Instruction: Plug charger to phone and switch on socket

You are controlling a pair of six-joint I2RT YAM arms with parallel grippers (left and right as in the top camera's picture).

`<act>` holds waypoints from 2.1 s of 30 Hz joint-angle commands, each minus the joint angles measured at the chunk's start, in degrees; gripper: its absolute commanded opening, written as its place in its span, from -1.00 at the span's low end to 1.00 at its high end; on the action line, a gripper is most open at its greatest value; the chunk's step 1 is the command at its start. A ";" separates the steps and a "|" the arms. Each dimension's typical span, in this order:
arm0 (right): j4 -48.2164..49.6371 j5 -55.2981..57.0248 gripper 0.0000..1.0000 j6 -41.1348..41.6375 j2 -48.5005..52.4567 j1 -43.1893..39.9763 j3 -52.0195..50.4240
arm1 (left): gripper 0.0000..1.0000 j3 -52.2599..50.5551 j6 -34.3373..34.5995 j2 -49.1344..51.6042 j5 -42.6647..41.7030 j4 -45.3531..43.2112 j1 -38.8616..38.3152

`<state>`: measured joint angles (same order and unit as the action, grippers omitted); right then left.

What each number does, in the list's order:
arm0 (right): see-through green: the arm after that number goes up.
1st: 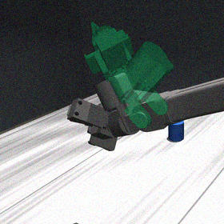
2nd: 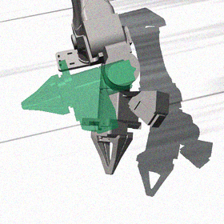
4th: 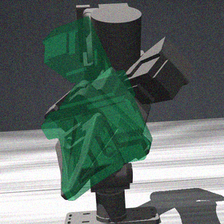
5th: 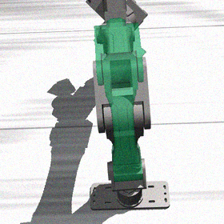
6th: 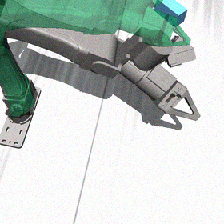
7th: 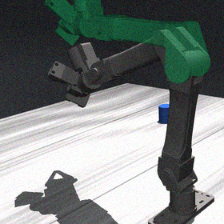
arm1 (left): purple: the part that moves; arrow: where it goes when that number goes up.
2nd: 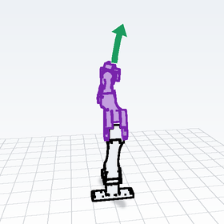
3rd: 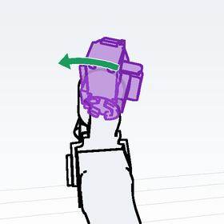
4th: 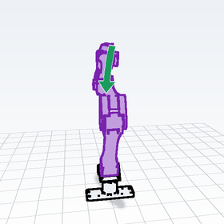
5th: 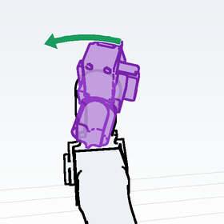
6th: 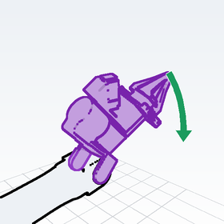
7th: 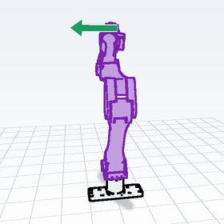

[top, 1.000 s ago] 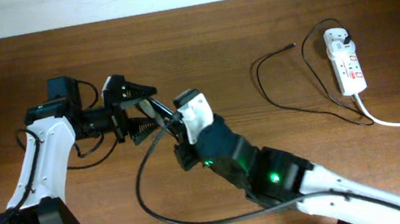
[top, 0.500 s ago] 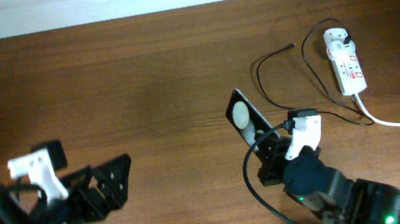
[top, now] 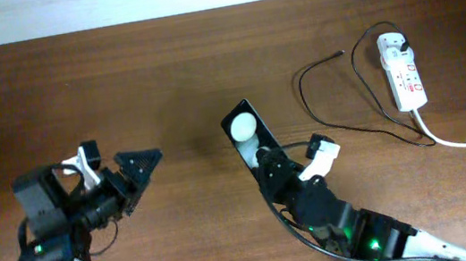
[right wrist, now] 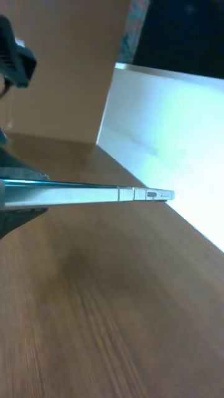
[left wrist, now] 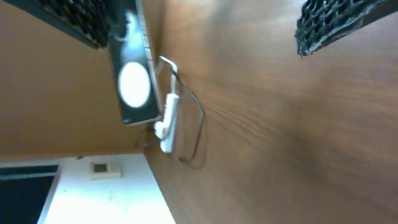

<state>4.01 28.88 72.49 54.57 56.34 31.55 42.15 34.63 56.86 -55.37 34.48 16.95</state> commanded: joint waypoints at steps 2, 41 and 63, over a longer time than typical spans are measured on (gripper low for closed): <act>10.40 -2.16 -0.92 3.69 7.41 0.17 0.22 | 0.98 -0.55 6.12 14.29 -16.46 -7.93 -1.95; 41.42 -19.61 -0.92 25.75 27.82 0.28 0.24 | -0.61 -0.55 41.68 26.05 -12.70 -56.54 -20.33; 26.23 -19.12 -0.13 -28.76 25.92 0.15 0.22 | -0.97 -0.46 30.80 29.68 -8.22 -60.19 -14.12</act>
<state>35.05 12.38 53.45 80.64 55.57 33.01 40.14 64.88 83.99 -63.57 -24.69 2.42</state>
